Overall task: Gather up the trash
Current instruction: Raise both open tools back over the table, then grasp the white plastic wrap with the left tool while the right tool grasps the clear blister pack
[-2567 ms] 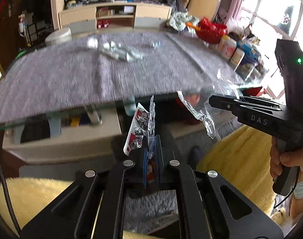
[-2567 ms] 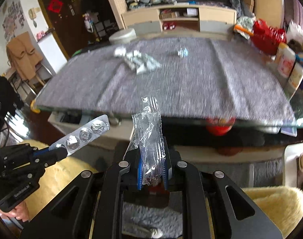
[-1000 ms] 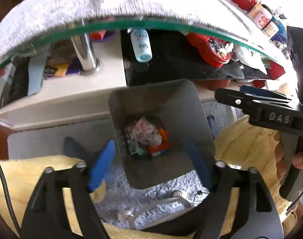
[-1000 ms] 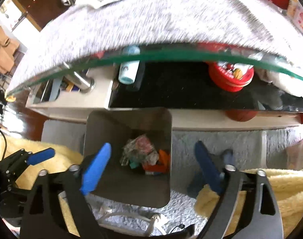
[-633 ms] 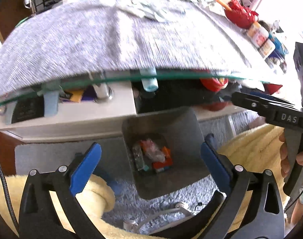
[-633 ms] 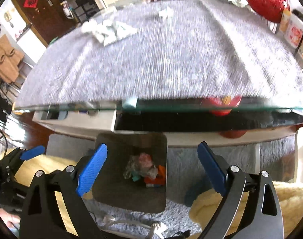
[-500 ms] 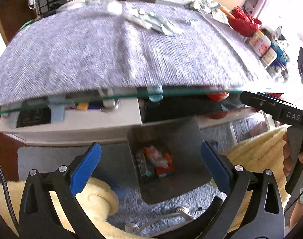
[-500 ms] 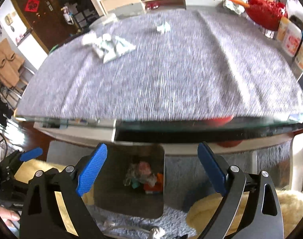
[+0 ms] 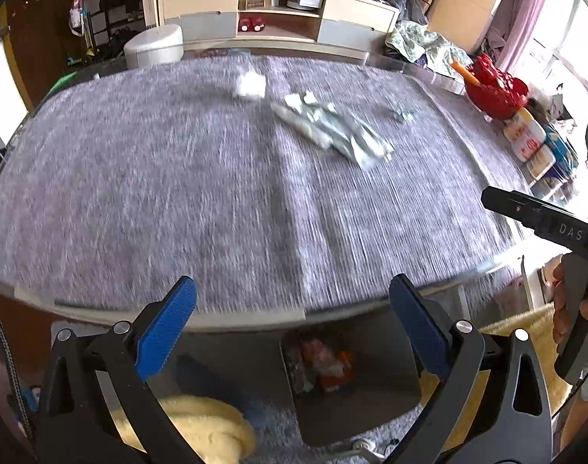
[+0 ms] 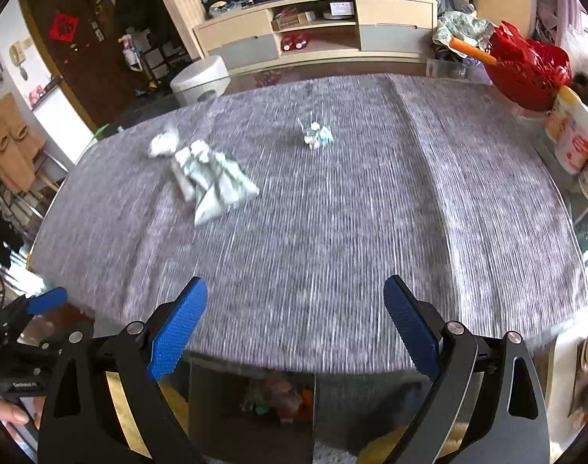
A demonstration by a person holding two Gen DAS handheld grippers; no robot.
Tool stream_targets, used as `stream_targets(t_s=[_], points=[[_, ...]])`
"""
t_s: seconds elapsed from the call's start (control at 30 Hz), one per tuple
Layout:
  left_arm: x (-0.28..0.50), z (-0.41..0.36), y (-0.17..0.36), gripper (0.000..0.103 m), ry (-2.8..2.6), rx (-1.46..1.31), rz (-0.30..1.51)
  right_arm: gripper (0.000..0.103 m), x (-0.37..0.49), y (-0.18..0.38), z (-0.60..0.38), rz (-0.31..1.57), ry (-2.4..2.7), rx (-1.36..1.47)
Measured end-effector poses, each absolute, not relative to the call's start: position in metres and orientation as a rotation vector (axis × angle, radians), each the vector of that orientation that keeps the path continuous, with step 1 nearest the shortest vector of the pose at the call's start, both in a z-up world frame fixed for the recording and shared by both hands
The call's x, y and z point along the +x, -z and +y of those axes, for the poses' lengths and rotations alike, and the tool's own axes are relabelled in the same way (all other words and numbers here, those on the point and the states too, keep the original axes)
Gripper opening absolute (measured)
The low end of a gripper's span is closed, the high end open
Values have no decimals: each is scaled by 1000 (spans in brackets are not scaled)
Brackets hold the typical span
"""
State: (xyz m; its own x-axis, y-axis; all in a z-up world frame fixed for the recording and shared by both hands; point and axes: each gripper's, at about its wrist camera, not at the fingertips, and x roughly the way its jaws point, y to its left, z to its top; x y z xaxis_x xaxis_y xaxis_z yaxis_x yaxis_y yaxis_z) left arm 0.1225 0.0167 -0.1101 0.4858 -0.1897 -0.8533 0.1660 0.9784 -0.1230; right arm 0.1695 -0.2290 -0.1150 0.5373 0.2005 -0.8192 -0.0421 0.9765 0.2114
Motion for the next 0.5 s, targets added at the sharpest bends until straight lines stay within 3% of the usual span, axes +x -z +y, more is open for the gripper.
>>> stream_targets(t_s=[0.5], points=[[247,30,102,95,163,-49,1007,93,274,124,-233,990,-83,148]])
